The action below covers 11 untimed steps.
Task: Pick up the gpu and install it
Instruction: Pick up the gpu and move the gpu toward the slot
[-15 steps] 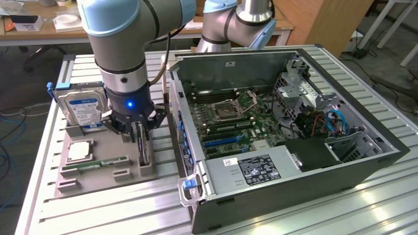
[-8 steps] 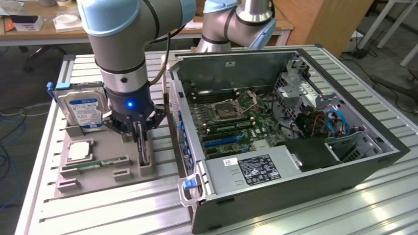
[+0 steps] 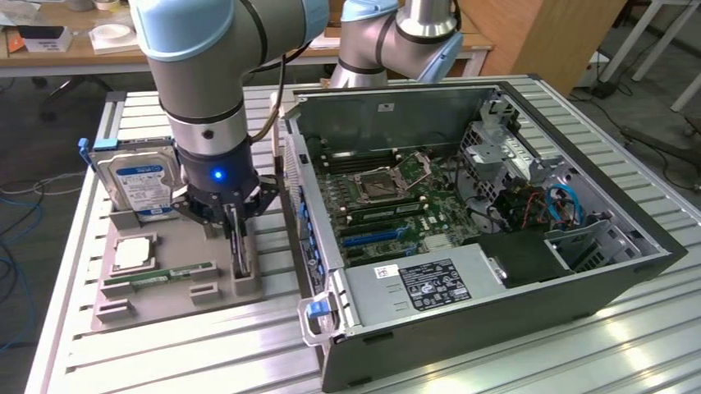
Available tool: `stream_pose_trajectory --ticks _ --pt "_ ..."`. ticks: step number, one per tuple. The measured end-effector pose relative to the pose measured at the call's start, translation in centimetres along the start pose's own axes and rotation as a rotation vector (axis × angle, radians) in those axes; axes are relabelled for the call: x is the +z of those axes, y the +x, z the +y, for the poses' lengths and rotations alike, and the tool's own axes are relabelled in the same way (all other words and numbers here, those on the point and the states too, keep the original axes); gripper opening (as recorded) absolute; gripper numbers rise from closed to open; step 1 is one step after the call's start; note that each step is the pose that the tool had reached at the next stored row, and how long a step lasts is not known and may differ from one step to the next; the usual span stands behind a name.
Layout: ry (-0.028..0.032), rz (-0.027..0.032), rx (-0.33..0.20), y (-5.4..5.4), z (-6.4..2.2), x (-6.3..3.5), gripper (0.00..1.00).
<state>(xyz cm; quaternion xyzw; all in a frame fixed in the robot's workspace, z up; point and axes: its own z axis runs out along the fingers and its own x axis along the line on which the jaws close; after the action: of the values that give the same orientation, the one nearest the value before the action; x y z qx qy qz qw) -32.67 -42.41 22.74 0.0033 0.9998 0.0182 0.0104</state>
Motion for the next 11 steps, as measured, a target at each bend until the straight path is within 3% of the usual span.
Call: stream_pose_trajectory --ticks 11 --pt "-0.0001 -0.0001 0.000 0.00 0.00 0.00 0.26"
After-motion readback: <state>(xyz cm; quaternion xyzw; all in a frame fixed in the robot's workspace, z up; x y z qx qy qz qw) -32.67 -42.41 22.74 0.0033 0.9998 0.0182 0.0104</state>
